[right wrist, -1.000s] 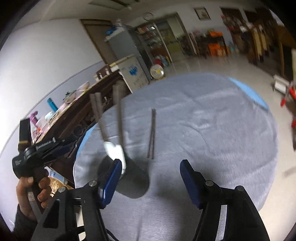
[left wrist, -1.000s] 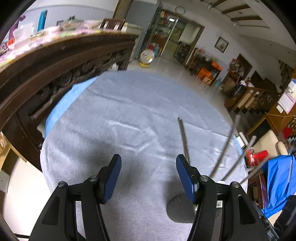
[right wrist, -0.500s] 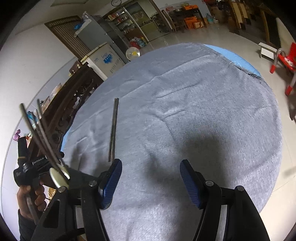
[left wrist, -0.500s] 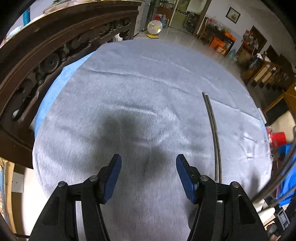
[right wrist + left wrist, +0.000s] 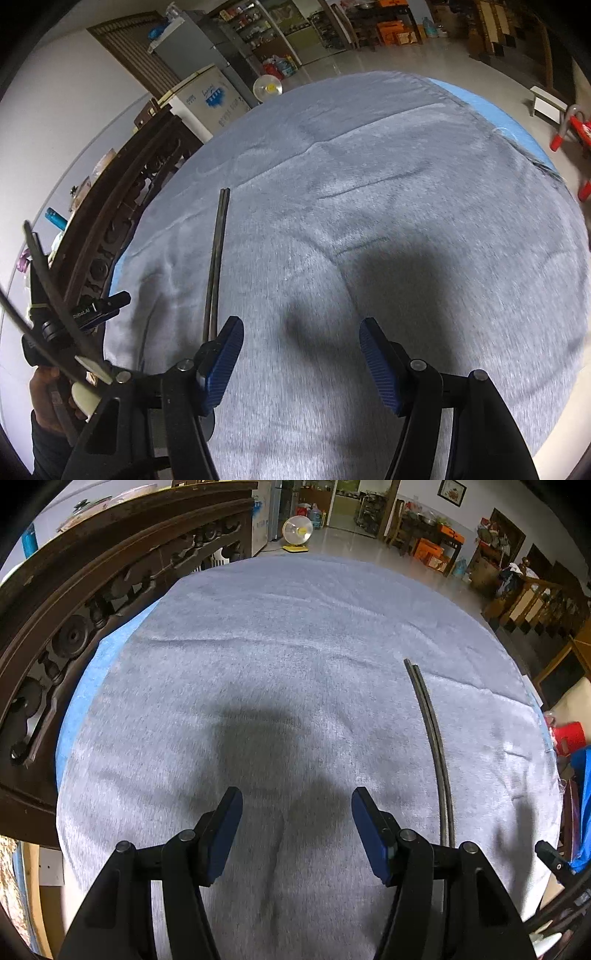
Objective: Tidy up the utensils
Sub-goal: 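Withdraw both grippers from the holder toward the last chopsticks on the cloth, then close the right gripper on one dark chopstick and lift it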
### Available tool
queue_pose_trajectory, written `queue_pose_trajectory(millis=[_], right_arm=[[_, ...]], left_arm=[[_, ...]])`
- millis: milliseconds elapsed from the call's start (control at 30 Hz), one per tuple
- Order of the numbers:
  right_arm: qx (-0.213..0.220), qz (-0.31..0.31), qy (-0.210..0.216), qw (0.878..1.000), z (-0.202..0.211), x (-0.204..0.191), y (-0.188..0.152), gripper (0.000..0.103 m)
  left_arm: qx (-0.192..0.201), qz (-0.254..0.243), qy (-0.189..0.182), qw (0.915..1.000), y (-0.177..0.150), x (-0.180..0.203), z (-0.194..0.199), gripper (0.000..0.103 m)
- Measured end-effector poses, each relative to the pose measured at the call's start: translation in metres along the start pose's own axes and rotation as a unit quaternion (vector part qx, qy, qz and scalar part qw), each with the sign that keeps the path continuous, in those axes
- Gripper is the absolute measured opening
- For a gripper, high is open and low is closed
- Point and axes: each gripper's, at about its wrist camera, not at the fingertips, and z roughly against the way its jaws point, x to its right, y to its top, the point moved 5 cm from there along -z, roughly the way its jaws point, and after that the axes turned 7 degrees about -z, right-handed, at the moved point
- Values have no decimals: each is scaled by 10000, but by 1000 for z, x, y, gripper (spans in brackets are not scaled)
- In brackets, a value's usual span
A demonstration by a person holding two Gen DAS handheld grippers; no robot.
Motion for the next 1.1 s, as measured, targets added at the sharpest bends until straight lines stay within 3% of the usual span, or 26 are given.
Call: queue_pose_trajectory(millis=[333,667,800,1000,1100], right_arm=[[-571,201,-14,9982,-41,-20,34,69],[-1417,602,135,9880,-104,-77,66,68],[-1862,741,96,9797,-133,-101,63,45],[-2171,984,-315,9707,-155,-115,56,38],[-2247,1095,-564,9666,-157,-118,57,24]], left_arm=[[-154,-111,45,9998,4,-2,-21,62],[-228,-130,77,9996,5,-10,-37,62],[-264,-153,59,9995,6,-12,-43,62],[-289,-119,40,9995,9,-19,-49,62],[-291,-100,19,9995,9,-19,-48,62]])
